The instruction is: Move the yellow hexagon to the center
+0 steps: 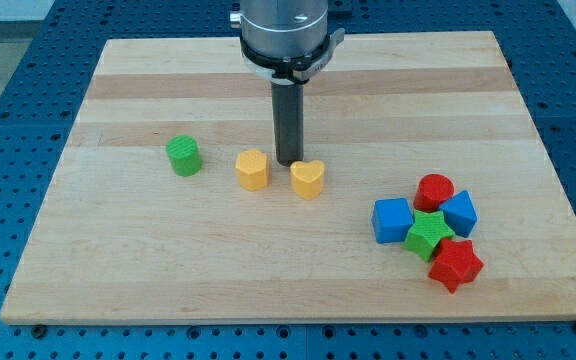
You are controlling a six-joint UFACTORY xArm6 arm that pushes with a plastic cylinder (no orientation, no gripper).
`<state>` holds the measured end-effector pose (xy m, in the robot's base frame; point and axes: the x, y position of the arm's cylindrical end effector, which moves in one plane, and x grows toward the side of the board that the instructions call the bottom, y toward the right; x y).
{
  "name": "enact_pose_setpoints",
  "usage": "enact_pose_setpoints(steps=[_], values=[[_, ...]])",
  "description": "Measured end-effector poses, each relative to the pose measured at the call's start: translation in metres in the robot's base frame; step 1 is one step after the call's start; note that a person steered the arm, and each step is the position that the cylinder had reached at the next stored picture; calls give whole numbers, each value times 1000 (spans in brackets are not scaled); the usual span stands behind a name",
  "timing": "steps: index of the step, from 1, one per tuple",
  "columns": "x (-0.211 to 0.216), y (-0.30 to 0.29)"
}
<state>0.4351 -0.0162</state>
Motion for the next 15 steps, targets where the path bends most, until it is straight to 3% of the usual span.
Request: enact_pose_setpoints(steps=[1, 2, 3, 4, 5, 6, 7, 8, 9, 10, 11, 12, 13, 14, 15], values=[[40, 18], [82, 75], [82, 51], [56, -36], [-35, -46], [-85, -41], [-114, -23], [-118, -105], [-77, -99], [-46, -22], [-44, -19], [-83, -51], [-63, -117], [-6, -95], [36, 2]])
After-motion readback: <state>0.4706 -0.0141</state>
